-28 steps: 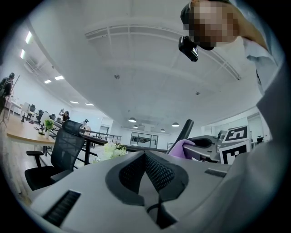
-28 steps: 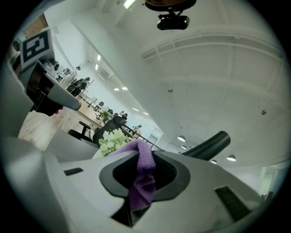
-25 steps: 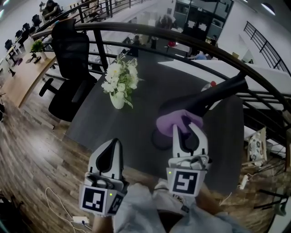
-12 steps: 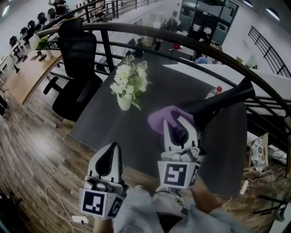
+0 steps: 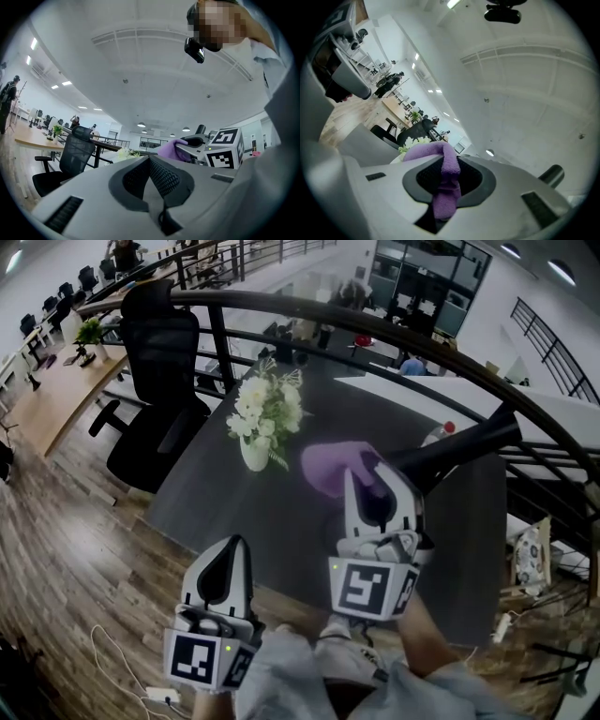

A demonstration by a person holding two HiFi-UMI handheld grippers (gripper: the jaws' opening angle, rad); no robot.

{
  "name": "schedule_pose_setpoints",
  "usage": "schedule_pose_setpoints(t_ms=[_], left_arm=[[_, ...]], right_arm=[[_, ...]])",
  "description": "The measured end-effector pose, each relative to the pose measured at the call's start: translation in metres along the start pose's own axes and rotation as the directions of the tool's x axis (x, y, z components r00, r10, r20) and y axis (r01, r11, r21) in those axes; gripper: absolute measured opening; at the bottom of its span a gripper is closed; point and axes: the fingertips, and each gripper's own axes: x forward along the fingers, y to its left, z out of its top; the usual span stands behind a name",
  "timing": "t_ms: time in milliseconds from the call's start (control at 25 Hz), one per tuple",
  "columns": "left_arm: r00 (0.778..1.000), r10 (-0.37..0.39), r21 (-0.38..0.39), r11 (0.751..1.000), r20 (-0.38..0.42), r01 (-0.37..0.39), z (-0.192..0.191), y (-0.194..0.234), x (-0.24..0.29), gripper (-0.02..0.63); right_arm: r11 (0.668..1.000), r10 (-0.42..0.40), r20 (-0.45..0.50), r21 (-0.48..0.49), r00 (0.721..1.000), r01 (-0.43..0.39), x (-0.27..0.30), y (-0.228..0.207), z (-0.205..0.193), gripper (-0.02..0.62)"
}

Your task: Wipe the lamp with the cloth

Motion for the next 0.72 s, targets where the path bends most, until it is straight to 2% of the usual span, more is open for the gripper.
schedule_pose_setpoints(t_ms=[200, 400, 560, 640, 720], left_arm=[[1.0, -0.02, 0.008, 1.0, -0.007, 0.02, -0.001, -0.008, 0.007, 0.006], [0.997, -0.069, -0.005, 0.998, 0.033, 0.069, 0.008, -0.02, 0.017, 0.006], [0.996, -0.091, 0.024, 0.996, 0.015, 0.09, 0.002, -0.024, 0.02, 0.006], [0.993, -0.115, 0.045, 0.993, 0.036, 0.113, 0.004, -0.029, 0.023, 0.008], [0.992, -0.124, 0.026, 0.992, 0.032, 0.123, 0.005, -0.033, 0.025, 0.008]], right_arm=[[0.996, -0.08, 0.033, -0.028, 0.996, 0.081, -0.004, -0.034, 0.006, 0.066], [0.983, -0.17, 0.039, -0.064, 0.985, 0.172, -0.011, -0.072, 0.009, 0.066], [0.966, -0.239, 0.039, -0.096, 0.97, 0.242, -0.02, -0.102, 0.01, 0.066], [0.954, -0.276, 0.041, -0.111, 0.96, 0.279, -0.026, -0.119, 0.01, 0.064], [0.941, -0.313, 0.041, -0.122, 0.949, 0.316, -0.032, -0.135, 0.01, 0.064]])
